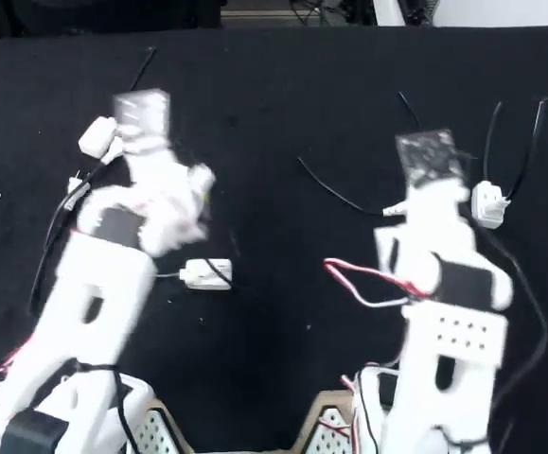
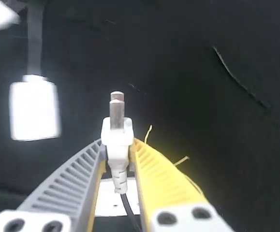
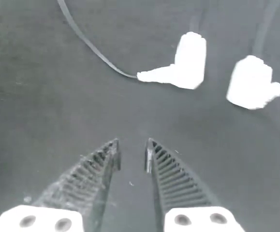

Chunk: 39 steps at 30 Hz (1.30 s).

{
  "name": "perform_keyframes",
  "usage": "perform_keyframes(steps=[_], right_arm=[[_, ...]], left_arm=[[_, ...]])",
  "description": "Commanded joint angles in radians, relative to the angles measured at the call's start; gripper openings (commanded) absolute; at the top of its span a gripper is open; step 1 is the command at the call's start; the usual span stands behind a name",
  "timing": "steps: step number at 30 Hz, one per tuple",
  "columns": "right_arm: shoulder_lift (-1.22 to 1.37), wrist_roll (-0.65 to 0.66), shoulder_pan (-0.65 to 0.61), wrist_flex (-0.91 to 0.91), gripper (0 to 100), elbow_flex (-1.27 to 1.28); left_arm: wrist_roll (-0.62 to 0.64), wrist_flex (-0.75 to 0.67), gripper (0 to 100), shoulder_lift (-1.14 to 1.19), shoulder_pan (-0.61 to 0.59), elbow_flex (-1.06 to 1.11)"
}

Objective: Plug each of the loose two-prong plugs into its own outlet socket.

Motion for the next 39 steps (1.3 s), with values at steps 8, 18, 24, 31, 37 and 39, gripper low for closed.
perform_keyframes(steps=[8,18,24,31,37,39], right_arm=[[-0.084,0.104,0.152,-0.011,7.7,0.124],[-0.084,0.103,0.150,-0.089,7.7,0.222],[-0.082,0.098,0.144,-0.150,8.0,0.262],[-0.076,0.048,-0.028,-0.181,8.1,0.252],[-0.074,-0.101,-0.287,-0.239,8.2,0.246],[-0.074,-0.138,-0.351,-0.276,8.2,0.246]], left_arm=[[-0.003,-0.569,5,0.038,0.305,0.326],[-0.002,-0.565,21,0.497,0.323,-0.013],[-0.008,-0.295,21,0.425,0.214,-0.150],[-0.123,0.034,21,0.288,-0.033,-0.143],[-0.238,0.035,21,0.288,-0.147,0.035],[-0.235,0.034,21,0.288,-0.177,0.062]])
